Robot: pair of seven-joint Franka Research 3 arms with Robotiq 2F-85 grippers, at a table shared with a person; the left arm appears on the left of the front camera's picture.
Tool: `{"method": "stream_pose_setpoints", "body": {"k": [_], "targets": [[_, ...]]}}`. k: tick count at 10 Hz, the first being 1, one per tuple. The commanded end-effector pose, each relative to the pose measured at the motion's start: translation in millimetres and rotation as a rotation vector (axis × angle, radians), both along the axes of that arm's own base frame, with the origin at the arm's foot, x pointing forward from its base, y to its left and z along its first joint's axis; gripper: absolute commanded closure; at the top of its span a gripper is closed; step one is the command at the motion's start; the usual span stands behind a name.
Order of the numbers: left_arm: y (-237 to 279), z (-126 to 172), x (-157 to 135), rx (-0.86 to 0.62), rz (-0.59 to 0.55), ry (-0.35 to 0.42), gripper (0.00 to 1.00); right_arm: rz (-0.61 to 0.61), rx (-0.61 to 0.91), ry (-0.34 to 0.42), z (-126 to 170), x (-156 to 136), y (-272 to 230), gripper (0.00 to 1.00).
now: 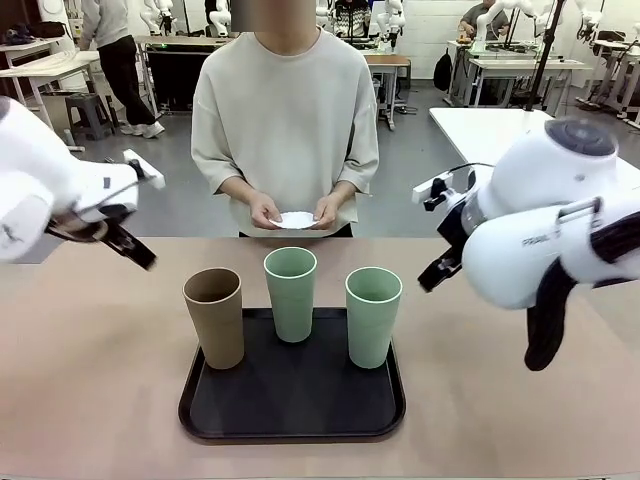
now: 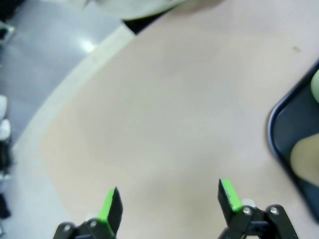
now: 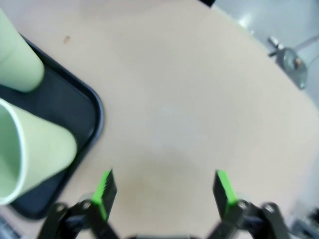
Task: Place coasters on the table and set cups on them.
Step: Pick up one Reusable plastic cup and place it on a coaster set by the human.
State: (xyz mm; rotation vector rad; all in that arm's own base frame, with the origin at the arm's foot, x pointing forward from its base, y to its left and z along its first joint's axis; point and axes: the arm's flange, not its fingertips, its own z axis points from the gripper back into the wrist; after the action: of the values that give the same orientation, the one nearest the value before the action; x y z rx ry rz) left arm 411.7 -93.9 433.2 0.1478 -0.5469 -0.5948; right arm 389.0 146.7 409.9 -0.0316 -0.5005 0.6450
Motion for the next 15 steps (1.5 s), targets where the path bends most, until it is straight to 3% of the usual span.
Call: {"method": "stream_pose_setpoints", "body": {"k": [1,2,3,5,7,8,12,13,15], "targets": [[-13.1,43.0,-30.5,0.002,0.020,0.161,0.00,-0.065,-0.047,0.130,44.4,-32.5,-11.3,0.00],[-15.1,58.2,-51.6,-0.044,-0.009,0.269,0.00,-0.070,-0.046,0.206,62.5,-57.7,-18.1,0.00],[-15.8,75.4,-72.0,-0.085,-0.032,0.330,0.00,-0.069,-0.060,0.261,81.0,-86.4,-20.6,0.00],[-13.4,97.9,-108.2,-0.088,-0.003,0.349,0.00,-0.076,-0.066,0.275,109.5,-135.0,-20.2,0.00],[-9.4,99.2,-118.6,-0.083,0.134,0.311,0.00,-0.128,-0.158,0.252,103.2,-134.5,-21.6,0.00],[-17.9,96.8,-113.5,-0.087,-0.017,0.356,0.00,-0.071,-0.098,0.277,107.2,-137.6,-28.0,0.00],[-14.1,100.0,-117.5,-0.084,0.012,0.353,0.00,-0.087,-0.113,0.274,109.8,-144.0,-27.3,0.00],[-5.1,95.1,-96.0,-0.301,0.013,0.391,0.00,-0.086,0.120,0.394,109.6,-120.0,-44.5,0.00],[28.6,85.1,-67.8,-0.718,0.069,0.445,0.00,-0.235,0.572,0.552,101.3,-84.1,-106.4,0.00]]}}
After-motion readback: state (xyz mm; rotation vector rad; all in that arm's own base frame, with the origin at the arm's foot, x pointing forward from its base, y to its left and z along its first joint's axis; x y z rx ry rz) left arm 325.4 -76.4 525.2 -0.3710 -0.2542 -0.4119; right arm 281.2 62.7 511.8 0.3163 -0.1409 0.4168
